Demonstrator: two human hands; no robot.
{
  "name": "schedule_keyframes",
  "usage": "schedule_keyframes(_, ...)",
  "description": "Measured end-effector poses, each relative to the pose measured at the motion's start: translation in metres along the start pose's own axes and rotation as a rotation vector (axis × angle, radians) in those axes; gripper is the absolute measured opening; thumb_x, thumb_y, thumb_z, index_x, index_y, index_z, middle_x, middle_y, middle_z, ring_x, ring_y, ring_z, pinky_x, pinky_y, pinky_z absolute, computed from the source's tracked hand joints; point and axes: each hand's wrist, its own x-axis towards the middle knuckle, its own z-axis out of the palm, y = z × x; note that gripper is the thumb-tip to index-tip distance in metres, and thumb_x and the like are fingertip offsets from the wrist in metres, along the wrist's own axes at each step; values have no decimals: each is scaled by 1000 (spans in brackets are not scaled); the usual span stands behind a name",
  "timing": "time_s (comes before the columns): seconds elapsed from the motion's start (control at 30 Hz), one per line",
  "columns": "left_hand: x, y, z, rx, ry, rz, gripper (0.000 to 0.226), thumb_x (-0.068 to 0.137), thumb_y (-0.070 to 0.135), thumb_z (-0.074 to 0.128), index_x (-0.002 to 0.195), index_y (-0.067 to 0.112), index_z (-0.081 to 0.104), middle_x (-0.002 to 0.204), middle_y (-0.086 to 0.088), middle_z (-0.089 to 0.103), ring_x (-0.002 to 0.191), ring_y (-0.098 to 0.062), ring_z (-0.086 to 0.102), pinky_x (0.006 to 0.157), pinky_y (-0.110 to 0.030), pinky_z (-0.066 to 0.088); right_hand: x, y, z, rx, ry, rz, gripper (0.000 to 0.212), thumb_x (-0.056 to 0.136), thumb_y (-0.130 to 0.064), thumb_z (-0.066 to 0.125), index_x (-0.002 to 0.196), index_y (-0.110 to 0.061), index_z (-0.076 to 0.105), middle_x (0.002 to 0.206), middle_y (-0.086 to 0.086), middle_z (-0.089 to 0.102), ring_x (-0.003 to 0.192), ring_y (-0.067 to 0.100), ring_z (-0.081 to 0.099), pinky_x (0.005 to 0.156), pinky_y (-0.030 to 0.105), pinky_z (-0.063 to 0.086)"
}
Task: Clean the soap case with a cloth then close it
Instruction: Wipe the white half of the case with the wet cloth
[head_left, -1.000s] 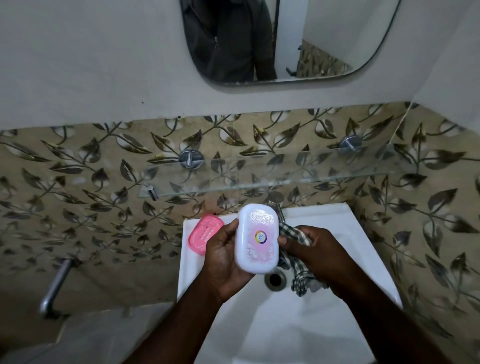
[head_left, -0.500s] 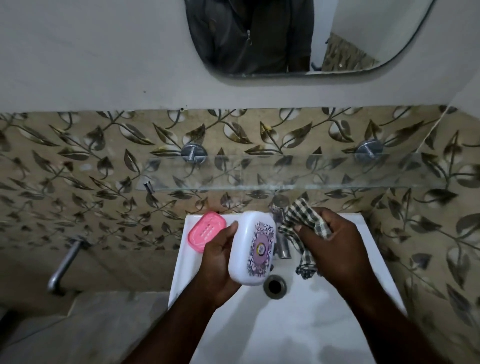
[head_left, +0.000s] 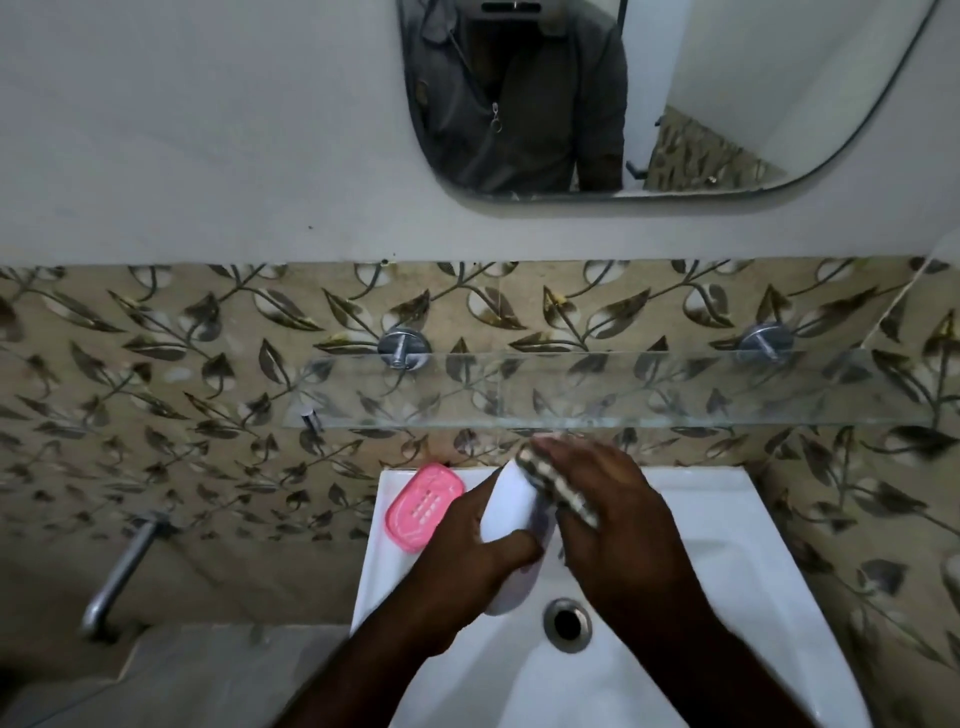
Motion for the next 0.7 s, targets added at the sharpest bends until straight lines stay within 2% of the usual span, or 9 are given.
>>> schedule_keyframes(0.07, 1, 5, -3, 76, 1, 34, 44, 66, 7, 61, 99, 36, 61, 83, 36, 65, 80, 14, 61, 67, -5, 42, 5, 3, -1, 75, 38, 141, 50, 76, -12, 47, 120, -27, 67, 119, -10, 65, 114, 11, 60, 98, 18, 40)
schedule_keyframes(0.13, 3, 9, -5, 129, -37, 74, 46, 76, -2, 63, 95, 39, 58, 80, 45, 61, 79, 21, 58, 65, -3, 41, 3, -5, 4, 74, 80, 145, 50, 75, -19, 43, 117, -23, 69, 116, -10, 67, 111, 10, 61, 97, 14, 39)
schedule_keyframes(0.27, 5, 9, -8, 166, -33, 60, 45, 79, -13, 63, 82, 32, 59, 72, 42, 63, 74, 21, 60, 66, -3, 43, -4, -25, 18, -130, 41, -125, 51, 72, -16, 41, 112, -18, 71, 117, 1, 70, 112, 23, 64, 98, 30, 40)
schedule_keyframes(0.33, 8, 9, -9, 243, -12, 107, 38, 75, -3, 66, 89, 32, 68, 85, 32, 69, 81, 13, 62, 69, -5, 44, 0, -10, 16, -57, 86, -61, 55, 70, -14, 39, 118, -26, 66, 119, -4, 68, 115, 15, 60, 99, 32, 42)
schedule_keyframes(0.4, 10, 10, -10, 264, -11, 118, 44, 74, -3, 65, 88, 38, 66, 86, 35, 67, 81, 15, 60, 69, -5, 43, 2, 2, 16, 7, 147, 47, 56, 72, -16, 38, 119, -27, 67, 118, -13, 66, 114, 5, 58, 97, 31, 44)
schedule_keyframes(0.47, 14, 10, -10, 262, -9, 100, 46, 76, -10, 62, 86, 35, 62, 77, 37, 65, 74, 16, 60, 64, -5, 42, 4, -4, 22, -22, 125, 60, 55, 72, -18, 38, 117, -24, 69, 118, -8, 67, 113, 12, 62, 97, 32, 46)
schedule_keyframes(0.57, 17, 11, -12, 223, 14, 73, 45, 77, -16, 64, 75, 28, 59, 65, 31, 66, 63, 11, 61, 56, -6, 42, 2, -24, 28, -193, 7, -100, 49, 74, -14, 40, 110, -18, 73, 117, 5, 71, 109, 29, 67, 83, 41, 58)
schedule_keyframes(0.6, 16, 16, -12, 240, 9, 91, 46, 76, -17, 64, 74, 29, 58, 65, 33, 64, 63, 13, 60, 57, -6, 42, 3, -20, 27, -188, 16, -128, 50, 74, -12, 41, 110, -20, 73, 117, 3, 71, 109, 26, 67, 83, 40, 58)
schedule_keyframes(0.7, 19, 15, -14, 334, -7, 184, 49, 77, -8, 66, 82, 40, 56, 79, 48, 56, 76, 22, 54, 67, -3, 40, 9, 2, 14, -54, 140, 45, 56, 71, -7, 45, 115, -32, 69, 111, -12, 71, 99, 8, 67, 85, 30, 53)
